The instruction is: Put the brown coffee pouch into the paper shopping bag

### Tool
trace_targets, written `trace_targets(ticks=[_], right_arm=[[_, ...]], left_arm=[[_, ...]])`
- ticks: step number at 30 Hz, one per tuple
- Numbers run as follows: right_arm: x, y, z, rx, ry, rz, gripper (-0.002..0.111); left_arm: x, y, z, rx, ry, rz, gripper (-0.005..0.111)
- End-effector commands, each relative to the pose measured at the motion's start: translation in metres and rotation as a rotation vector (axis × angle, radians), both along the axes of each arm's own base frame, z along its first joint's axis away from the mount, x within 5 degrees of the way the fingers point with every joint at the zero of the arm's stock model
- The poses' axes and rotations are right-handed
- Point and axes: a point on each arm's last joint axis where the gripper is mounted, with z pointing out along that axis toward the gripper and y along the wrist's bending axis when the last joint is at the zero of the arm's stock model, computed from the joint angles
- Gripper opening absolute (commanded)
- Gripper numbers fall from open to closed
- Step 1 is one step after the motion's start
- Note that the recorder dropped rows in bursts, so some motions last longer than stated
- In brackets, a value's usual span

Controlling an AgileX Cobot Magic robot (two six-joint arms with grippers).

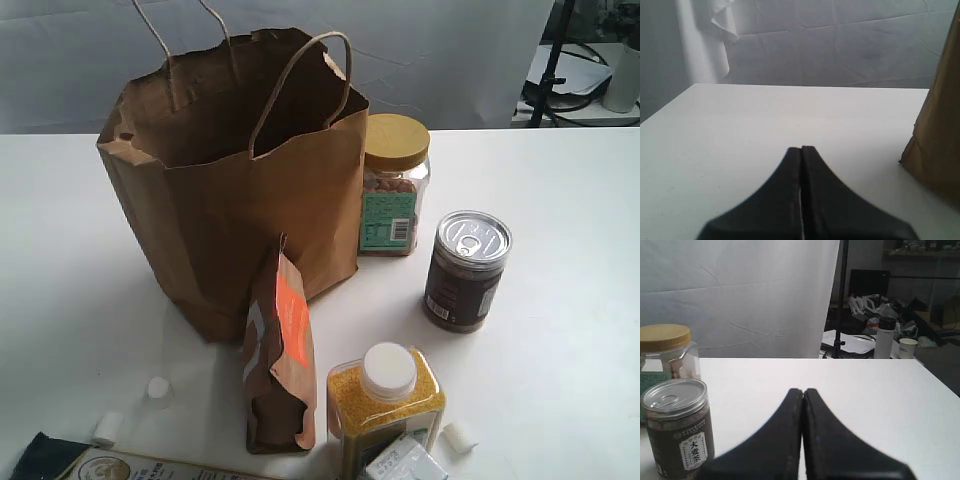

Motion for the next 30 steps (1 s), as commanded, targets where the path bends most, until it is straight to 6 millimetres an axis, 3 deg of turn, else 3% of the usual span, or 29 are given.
trace_targets(ticks=[1, 5, 11, 13, 16, 17, 18, 19, 21, 23, 24, 27, 30], right_arm=[[0.000, -0.001, 0.000, -0.013, -0.020, -0.008, 0.000], [0.000, -0.001, 0.005, 0.007, -0.069, -0.011, 0.000], [-0.002, -0.004, 0.027, 0.443, -0.221, 0.007, 0.000], [-0.008, -0.002, 0.047, 0.486, -0.284, 0.088, 0.000], [-0.024, 0.014, 0.112, 0.455, -0.341, 0.407, 0.000], [-0.022, 0.020, 0.121, 0.451, -0.319, 0.467, 0.000], [-0.021, 0.037, 0.143, 0.409, -0.281, 0.655, 0.000], [-0.021, 0.047, 0.151, 0.401, -0.246, 0.748, 0.000], [-0.007, 0.089, 0.179, 0.356, -0.038, 1.060, 0.000], [0.021, 0.119, 0.188, 0.329, 0.255, 1.091, 0.000], [0.032, 0.134, 0.191, 0.271, 0.291, 1.127, 0.000], [0.065, 0.178, 0.185, 0.295, 0.417, 1.141, 0.000], [0.084, 0.212, 0.157, 0.221, 0.500, 1.081, 0.000]], left_arm=[[0.000, 0.000, -0.001, 0.002, -0.004, 0.004, 0.000], [0.000, 0.000, -0.001, 0.002, -0.004, 0.004, 0.000], [0.000, 0.000, -0.001, 0.002, -0.004, 0.004, 0.000], [0.000, 0.000, -0.001, 0.002, -0.004, 0.004, 0.000], [0.000, 0.000, -0.001, 0.002, -0.004, 0.004, 0.000], [0.000, 0.000, -0.001, 0.002, -0.004, 0.004, 0.000], [0.000, 0.000, -0.001, 0.002, -0.004, 0.004, 0.000], [0.000, 0.000, -0.001, 0.002, -0.004, 0.004, 0.000], [0.000, 0.000, -0.001, 0.002, -0.004, 0.004, 0.000], [0.000, 0.000, -0.001, 0.002, -0.004, 0.004, 0.000], [0.000, 0.000, -0.001, 0.002, -0.004, 0.004, 0.000], [0.000, 0.000, -0.001, 0.002, -0.004, 0.004, 0.000], [0.000, 0.000, -0.001, 0.002, -0.004, 0.004, 0.000]])
